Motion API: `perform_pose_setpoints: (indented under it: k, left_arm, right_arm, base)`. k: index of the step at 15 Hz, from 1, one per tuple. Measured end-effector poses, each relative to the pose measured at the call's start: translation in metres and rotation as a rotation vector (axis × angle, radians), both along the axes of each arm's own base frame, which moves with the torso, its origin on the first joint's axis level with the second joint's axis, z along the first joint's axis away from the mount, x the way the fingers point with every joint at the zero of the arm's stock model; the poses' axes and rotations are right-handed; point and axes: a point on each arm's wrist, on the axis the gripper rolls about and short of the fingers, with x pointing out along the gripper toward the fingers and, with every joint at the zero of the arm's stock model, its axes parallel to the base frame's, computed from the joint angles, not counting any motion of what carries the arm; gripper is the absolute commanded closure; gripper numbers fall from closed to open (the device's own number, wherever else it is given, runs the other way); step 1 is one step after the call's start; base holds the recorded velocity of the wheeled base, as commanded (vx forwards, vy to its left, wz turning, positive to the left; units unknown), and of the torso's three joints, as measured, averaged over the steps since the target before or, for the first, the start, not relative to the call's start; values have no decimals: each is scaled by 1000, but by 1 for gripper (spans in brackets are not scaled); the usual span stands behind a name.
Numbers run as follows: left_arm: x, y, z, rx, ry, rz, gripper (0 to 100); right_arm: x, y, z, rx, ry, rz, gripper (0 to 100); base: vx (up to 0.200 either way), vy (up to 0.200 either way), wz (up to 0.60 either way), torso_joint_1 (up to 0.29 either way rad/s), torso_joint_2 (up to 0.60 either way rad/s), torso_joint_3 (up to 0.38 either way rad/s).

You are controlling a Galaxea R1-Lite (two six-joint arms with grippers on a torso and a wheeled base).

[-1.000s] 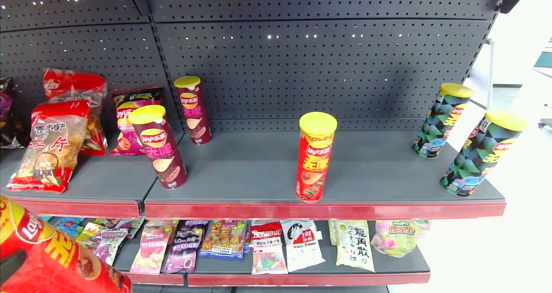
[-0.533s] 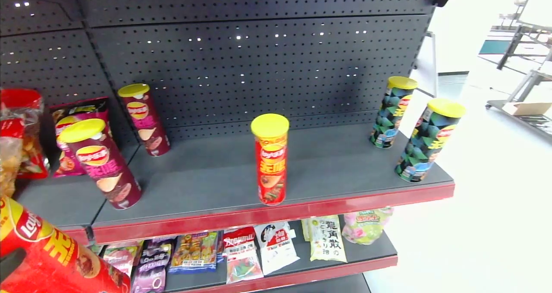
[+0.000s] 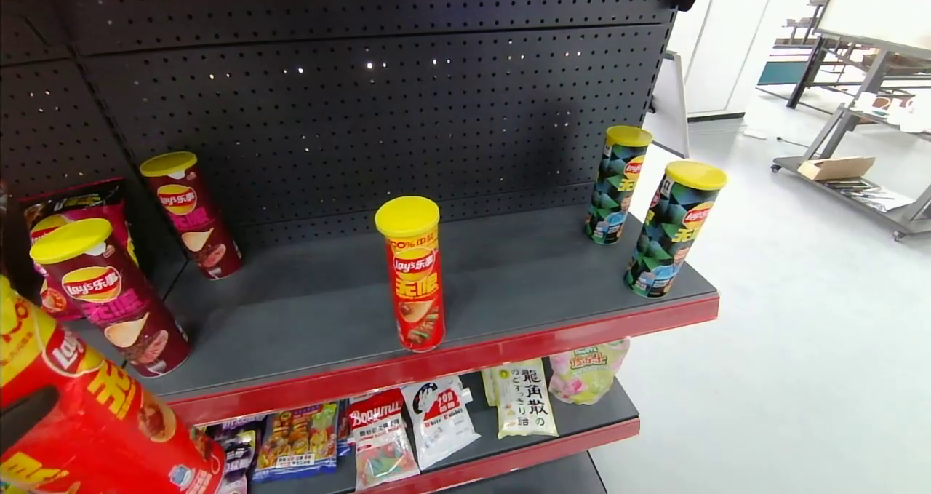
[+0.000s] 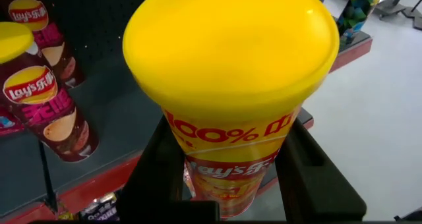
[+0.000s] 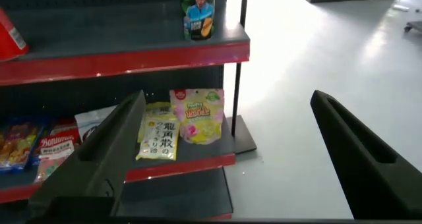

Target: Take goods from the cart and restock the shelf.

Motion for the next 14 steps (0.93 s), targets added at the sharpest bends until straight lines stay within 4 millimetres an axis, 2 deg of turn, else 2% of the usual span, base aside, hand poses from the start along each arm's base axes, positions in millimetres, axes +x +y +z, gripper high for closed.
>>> perform_pose_setpoints:
  k: [4, 9, 14]
  left_arm:
    - [39, -1, 9, 2, 14, -6, 100]
    - [87, -2, 2, 10, 122, -9, 100]
    - [134, -5, 1, 12, 90, -21, 100]
  right_arm:
    - [1, 0, -5, 18, 25, 2, 0]
    - [1, 0, -5, 22, 26, 2, 0]
    - [1, 0, -5, 22, 26, 2, 0]
  base:
    - [0, 0, 0, 0, 0, 0]
    - [0, 0, 0, 0, 0, 0]
    - [0, 0, 0, 0, 0, 0]
